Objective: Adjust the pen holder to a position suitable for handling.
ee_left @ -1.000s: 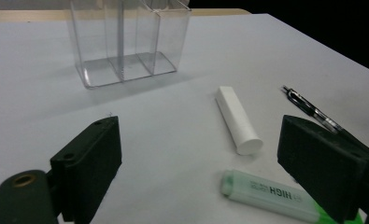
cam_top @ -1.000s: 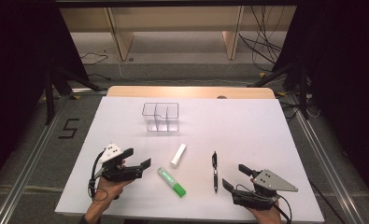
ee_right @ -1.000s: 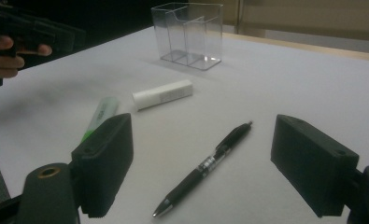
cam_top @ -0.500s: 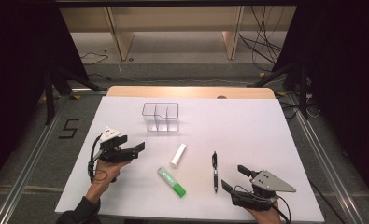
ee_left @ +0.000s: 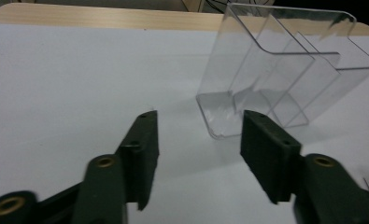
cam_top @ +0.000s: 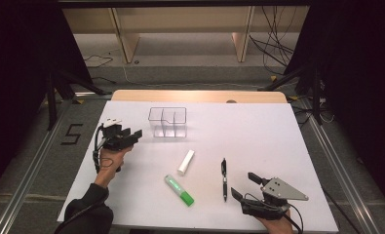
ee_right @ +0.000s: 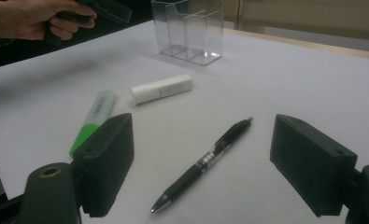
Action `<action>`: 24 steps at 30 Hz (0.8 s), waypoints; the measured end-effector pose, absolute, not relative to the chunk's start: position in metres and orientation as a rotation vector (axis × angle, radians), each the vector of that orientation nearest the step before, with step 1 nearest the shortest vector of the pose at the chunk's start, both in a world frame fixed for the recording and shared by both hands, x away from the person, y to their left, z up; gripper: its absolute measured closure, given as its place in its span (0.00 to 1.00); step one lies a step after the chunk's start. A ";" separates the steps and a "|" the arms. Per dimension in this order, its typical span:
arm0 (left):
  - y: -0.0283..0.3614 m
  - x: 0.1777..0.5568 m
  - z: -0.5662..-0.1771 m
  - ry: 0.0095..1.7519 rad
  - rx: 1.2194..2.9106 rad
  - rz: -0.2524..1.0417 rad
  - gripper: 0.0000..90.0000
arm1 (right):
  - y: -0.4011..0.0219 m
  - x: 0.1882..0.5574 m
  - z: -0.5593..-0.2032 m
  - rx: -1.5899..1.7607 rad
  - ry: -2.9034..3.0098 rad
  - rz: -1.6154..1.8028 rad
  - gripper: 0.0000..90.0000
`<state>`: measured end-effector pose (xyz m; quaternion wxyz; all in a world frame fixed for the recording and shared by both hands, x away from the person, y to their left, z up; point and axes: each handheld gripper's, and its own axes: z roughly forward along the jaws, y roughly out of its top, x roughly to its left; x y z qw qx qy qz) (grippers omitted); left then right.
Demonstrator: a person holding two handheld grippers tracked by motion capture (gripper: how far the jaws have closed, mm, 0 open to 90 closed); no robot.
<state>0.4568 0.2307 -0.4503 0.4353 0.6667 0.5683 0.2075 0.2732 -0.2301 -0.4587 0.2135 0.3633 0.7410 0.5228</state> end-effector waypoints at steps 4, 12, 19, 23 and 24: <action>0.229 0.472 -0.453 1.408 1.684 0.518 0.72 | -0.230 0.273 -0.459 1.004 2.056 1.446 0.25; 0.225 0.499 -0.461 1.427 1.666 0.481 0.99 | -0.230 0.273 -0.459 1.004 2.056 1.444 0.25; 0.217 0.510 -0.461 1.384 1.701 0.497 0.99 | -0.230 0.273 -0.459 1.004 2.059 1.448 0.25; 0.211 0.514 -0.462 1.364 1.712 0.484 0.99 | -0.230 0.273 -0.459 1.003 2.061 1.448 0.25; 0.210 0.516 -0.463 1.365 1.709 0.477 0.99 | -0.230 0.273 -0.459 1.004 2.061 1.447 0.25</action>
